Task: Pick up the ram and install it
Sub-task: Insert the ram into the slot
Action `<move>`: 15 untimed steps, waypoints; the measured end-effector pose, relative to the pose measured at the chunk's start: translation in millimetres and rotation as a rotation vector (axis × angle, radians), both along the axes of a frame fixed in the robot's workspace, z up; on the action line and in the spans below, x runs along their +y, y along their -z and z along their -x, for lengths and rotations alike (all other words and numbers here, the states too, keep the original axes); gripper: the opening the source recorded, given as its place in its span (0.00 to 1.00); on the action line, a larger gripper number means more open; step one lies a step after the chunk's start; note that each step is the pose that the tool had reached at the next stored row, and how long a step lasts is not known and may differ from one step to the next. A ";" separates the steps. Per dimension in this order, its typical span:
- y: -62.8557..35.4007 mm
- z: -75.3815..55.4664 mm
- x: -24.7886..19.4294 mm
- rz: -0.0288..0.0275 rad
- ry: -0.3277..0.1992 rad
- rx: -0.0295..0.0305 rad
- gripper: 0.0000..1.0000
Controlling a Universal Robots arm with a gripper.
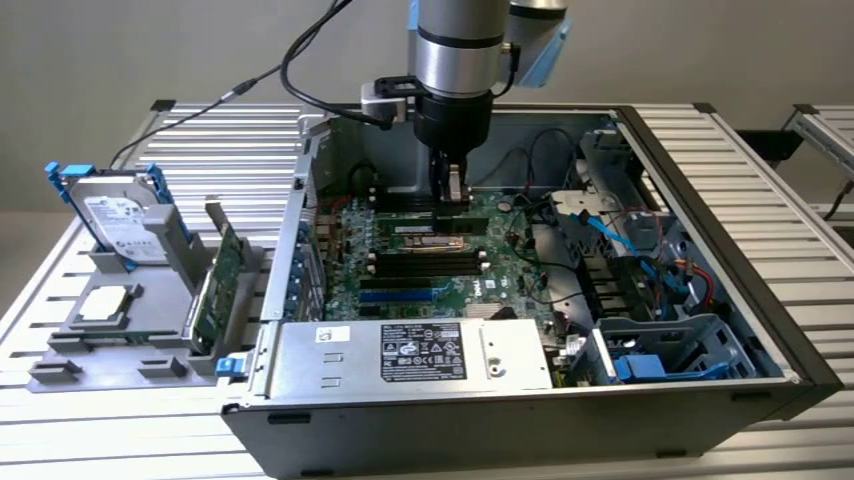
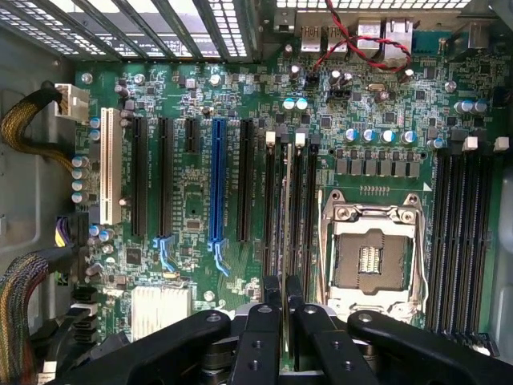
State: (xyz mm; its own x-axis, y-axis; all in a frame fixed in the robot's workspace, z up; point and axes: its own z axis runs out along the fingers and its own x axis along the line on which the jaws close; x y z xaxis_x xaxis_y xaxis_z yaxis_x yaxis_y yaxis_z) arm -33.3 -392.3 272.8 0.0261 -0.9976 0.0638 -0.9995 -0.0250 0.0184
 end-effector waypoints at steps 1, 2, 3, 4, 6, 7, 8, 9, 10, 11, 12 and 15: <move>0.0 0.0 0.0 0.0000 0.000 0.0000 0.14; 0.3 0.0 0.0 -0.0001 0.000 0.0000 0.14; 0.9 0.1 0.0 0.0001 0.000 0.0001 0.14; 1.7 0.1 0.0 0.0004 0.000 0.0011 0.14; 3.8 0.2 -0.2 0.0005 0.000 0.0062 0.14; 5.0 0.2 -0.2 0.0006 0.000 0.0085 0.14; 6.3 0.1 -0.3 0.0005 0.000 0.0108 0.14; 7.8 0.2 -0.3 0.0004 0.000 0.0126 0.14; 9.4 0.2 -0.4 0.0007 0.000 0.0135 0.14; 11.4 0.2 -0.4 0.0007 0.000 0.0139 0.14; 13.2 0.2 -0.4 0.0006 0.000 0.0140 0.14; 18.6 0.2 -0.4 0.0005 0.000 0.0140 0.14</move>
